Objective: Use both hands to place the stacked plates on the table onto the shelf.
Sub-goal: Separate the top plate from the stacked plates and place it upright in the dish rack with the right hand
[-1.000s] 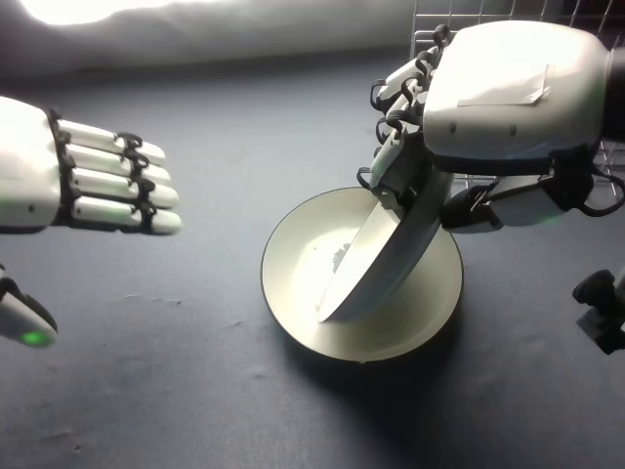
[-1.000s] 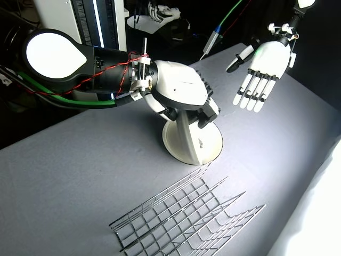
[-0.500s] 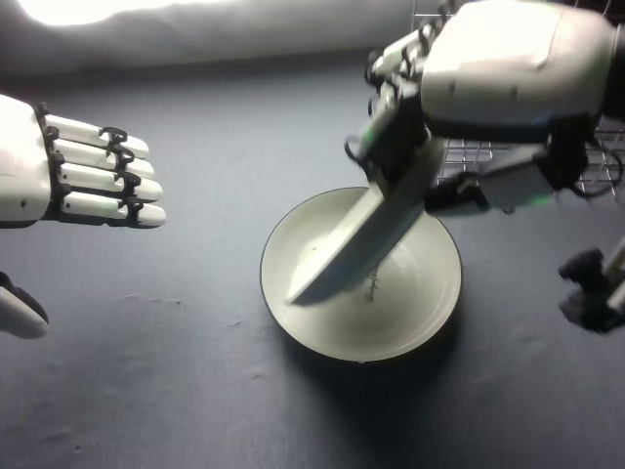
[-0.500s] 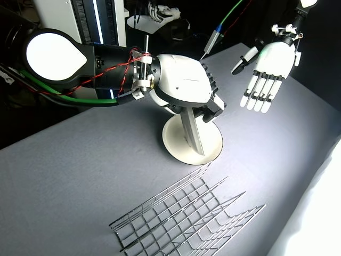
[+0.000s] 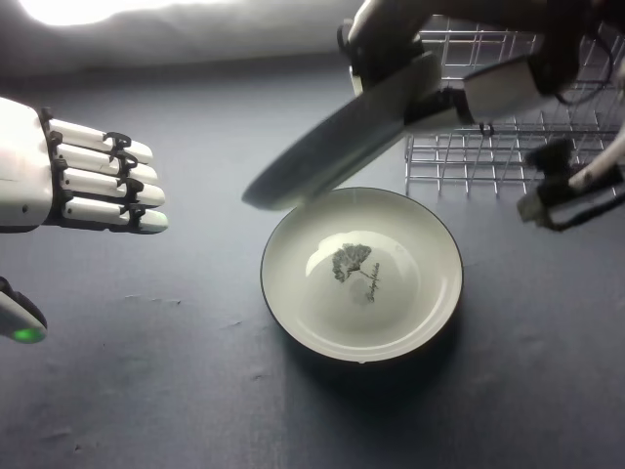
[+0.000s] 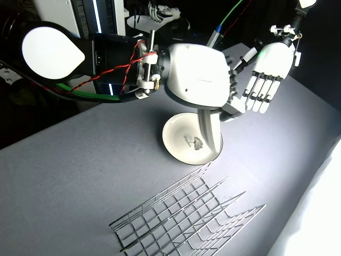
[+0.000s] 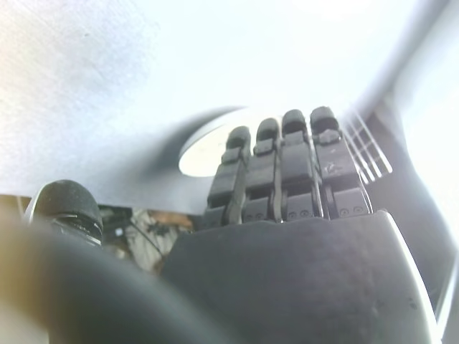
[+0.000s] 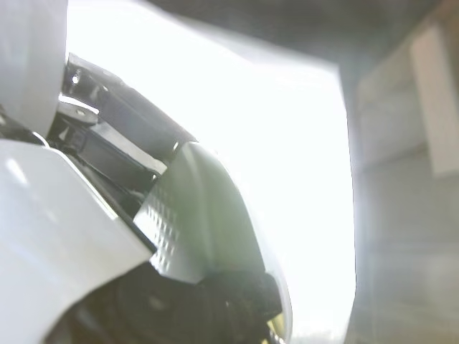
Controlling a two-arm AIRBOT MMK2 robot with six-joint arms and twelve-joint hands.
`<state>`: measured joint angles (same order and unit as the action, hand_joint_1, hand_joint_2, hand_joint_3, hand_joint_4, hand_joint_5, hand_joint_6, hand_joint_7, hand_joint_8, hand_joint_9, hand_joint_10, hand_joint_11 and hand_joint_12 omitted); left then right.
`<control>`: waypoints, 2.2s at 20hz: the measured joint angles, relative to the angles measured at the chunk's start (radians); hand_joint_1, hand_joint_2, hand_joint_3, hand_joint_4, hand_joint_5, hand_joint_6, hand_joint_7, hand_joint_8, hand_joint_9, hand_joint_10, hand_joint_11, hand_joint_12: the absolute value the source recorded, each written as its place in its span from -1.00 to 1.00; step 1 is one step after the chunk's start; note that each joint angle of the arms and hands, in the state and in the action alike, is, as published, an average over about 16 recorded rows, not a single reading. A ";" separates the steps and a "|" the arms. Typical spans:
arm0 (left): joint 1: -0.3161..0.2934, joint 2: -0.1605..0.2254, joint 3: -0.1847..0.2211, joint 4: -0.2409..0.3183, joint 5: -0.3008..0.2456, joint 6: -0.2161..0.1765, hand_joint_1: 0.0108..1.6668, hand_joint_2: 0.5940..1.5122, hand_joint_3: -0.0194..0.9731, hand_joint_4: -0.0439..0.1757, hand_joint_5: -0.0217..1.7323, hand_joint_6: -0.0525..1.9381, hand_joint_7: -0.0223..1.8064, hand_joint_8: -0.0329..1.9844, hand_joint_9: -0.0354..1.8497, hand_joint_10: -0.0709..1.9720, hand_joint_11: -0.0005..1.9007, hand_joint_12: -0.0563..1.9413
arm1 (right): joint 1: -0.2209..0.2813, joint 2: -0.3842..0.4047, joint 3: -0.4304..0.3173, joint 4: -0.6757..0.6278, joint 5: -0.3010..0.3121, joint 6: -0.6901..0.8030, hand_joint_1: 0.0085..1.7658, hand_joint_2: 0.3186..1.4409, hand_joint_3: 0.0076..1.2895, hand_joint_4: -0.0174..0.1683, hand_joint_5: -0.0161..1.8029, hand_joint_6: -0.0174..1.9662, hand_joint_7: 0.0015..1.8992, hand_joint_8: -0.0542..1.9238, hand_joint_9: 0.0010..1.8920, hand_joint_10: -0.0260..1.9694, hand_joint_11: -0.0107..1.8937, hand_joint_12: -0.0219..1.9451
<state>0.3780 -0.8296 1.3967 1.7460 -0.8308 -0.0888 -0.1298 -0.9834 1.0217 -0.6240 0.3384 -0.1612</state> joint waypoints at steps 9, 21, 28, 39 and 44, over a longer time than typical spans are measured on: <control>-0.001 -0.001 -0.003 0.009 -0.003 0.006 -0.99 0.05 -0.92 -0.58 -0.96 -0.94 -0.96 -0.98 -0.94 -0.92 -0.98 -0.94 | 0.057 -0.036 0.051 0.195 -0.085 0.013 0.55 0.21 -0.99 -0.85 0.04 -0.08 0.14 -0.12 -0.09 0.25 -0.46 0.33; -0.005 -0.003 -0.004 0.017 -0.005 0.009 -0.99 0.05 -0.92 -0.58 -0.95 -0.94 -0.95 -0.98 -0.94 -0.92 -0.98 -0.94 | 0.111 -0.060 0.085 0.492 -0.120 0.024 0.56 0.21 -0.99 -0.89 0.04 -0.10 0.15 -0.14 -0.09 0.24 -0.45 0.33; -0.008 -0.003 -0.005 0.016 -0.009 0.009 -0.99 0.05 -0.92 -0.58 -0.95 -0.94 -0.95 -0.98 -0.94 -0.92 -0.98 -0.94 | 0.128 -0.008 0.079 0.571 -0.133 0.026 0.56 0.22 -0.99 -0.90 0.04 -0.10 0.15 -0.14 -0.08 0.24 -0.46 0.33; -0.012 -0.014 -0.008 -0.040 -0.068 0.030 -0.99 0.04 -0.92 -0.58 -0.95 -0.94 -0.95 -0.98 -0.94 -0.92 -0.98 -0.94 | 0.114 0.115 0.044 0.598 -0.150 0.025 0.56 0.22 -0.99 -0.90 0.04 -0.12 0.15 -0.14 -0.08 0.23 -0.43 0.28; -0.013 -0.032 -0.007 -0.073 -0.127 0.051 -0.99 0.03 -0.92 -0.58 -0.95 -0.94 -0.95 -0.98 -0.94 -0.92 -0.98 -0.94 | 0.090 0.153 0.036 0.600 -0.145 0.023 0.56 0.22 -0.99 -0.90 0.04 -0.13 0.15 -0.14 -0.09 0.23 -0.42 0.27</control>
<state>0.3646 -0.8615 1.3896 1.6734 -0.9577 -0.0374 -0.0395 -0.8308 1.0572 -0.0237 0.1937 -0.1382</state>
